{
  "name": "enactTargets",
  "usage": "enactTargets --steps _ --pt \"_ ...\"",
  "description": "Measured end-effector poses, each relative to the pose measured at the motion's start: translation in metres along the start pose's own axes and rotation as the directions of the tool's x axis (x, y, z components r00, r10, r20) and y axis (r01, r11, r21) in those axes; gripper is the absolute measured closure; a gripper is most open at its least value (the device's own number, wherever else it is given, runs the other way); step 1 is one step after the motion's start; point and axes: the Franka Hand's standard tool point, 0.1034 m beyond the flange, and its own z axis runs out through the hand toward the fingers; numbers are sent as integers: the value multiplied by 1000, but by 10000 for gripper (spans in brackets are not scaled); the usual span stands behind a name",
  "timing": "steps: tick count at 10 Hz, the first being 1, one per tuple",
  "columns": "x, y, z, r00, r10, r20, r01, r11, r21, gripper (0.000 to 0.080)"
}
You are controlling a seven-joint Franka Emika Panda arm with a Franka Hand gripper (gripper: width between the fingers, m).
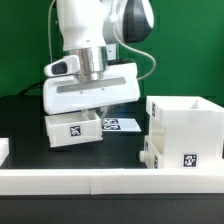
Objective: Assemble drawer
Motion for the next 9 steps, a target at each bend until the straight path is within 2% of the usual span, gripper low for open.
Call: enactTargets --steps 1,3,6,8,9 --pt "13 -13 -5 999 -38 -4 38 999 0 756" --pt "32 -20 -14 996 -88 13 88 996 23 755" --pt "28 -19 -10 991 -137 11 137 990 21 755" --pt "27 -13 -9 931 -366 13 365 930 26 755" --pt "32 -8 -11 870 -492 24 491 870 39 755"
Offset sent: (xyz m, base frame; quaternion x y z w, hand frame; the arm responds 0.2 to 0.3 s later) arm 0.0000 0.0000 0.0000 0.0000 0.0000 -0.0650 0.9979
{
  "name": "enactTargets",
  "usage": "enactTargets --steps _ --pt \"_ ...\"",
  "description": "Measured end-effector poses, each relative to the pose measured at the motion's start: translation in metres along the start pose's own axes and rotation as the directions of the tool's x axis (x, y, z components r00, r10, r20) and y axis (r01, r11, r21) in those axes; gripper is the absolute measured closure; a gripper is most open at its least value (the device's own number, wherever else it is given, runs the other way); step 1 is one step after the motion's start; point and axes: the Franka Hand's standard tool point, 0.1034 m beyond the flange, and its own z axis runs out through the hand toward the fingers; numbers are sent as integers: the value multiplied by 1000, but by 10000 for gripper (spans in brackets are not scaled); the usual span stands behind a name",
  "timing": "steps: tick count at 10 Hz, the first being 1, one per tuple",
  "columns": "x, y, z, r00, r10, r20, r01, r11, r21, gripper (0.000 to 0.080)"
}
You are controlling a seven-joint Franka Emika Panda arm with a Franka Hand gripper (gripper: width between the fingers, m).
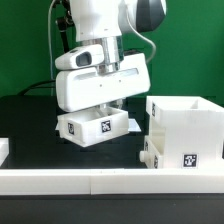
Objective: Assemble drawer
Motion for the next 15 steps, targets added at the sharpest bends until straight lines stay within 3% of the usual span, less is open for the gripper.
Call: enactTargets --steps 2,5,9,12,14,15 --pt "7 13 -8 991 -131 24 130 991 22 755" --pt "4 12 -4 949 -314 25 314 949 29 755" --pt "6 34 -6 731 -681 46 680 732 46 755" --pt "4 36 -6 593 -804 43 802 594 55 755" --pt "10 40 -8 596 -802 42 800 597 56 755" --pt "21 46 -10 591 -806 39 804 592 47 755"
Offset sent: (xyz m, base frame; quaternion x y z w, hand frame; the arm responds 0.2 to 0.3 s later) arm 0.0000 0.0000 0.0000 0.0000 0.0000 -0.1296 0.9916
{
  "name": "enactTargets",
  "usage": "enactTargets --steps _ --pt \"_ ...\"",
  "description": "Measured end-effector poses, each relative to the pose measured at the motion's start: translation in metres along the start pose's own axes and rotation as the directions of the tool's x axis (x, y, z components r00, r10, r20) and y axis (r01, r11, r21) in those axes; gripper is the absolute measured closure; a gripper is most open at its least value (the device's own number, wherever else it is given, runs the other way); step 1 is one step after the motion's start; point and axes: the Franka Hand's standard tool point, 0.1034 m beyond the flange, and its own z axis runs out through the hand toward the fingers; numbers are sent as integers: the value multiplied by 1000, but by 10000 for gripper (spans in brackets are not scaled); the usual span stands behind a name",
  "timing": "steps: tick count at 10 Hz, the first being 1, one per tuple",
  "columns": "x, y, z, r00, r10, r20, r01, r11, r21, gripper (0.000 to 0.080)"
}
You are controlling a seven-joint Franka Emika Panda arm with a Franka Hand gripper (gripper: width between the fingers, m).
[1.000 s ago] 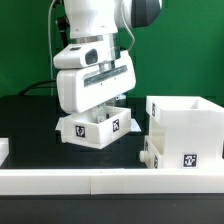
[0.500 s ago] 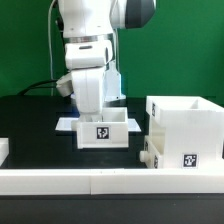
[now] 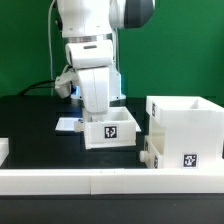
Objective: Assemble drawer
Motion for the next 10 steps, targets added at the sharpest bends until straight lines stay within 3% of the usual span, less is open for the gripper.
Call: enactTargets --steps 3,4,10 --pt "10 26 -1 1000 -20 -5 20 1000 -24 755" --pt "8 24 0 1000 -15 -3 15 999 -38 755" --pt "15 28 4 1000 -1 -10 1 999 -32 755"
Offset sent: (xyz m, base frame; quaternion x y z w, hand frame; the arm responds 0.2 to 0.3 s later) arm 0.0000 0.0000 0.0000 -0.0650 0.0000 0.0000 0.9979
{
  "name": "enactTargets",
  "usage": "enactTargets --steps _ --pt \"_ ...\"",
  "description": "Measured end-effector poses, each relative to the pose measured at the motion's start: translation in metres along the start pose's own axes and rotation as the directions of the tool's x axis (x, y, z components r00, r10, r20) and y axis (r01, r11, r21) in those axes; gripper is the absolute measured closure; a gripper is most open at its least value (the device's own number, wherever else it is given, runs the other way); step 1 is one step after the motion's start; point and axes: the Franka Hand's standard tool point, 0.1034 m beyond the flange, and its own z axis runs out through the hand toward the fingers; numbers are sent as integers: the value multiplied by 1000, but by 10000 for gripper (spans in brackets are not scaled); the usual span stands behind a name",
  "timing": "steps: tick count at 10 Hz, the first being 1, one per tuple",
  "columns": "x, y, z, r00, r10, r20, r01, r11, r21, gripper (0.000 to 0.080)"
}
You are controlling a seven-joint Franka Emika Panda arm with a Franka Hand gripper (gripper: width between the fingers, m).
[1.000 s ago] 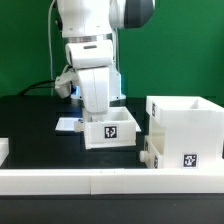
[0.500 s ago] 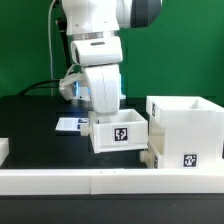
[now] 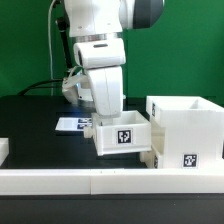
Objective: Assemble drawer
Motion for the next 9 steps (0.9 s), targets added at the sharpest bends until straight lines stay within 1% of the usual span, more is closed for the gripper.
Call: enactTargets --steps 1,5,9 --pt "2 -1 1 1000 1 -2 -1 1000 10 755" --pt "2 -2 1 1000 1 -3 -1 1000 12 755" --pt "9 0 3 1000 0 -5 0 1000 13 755"
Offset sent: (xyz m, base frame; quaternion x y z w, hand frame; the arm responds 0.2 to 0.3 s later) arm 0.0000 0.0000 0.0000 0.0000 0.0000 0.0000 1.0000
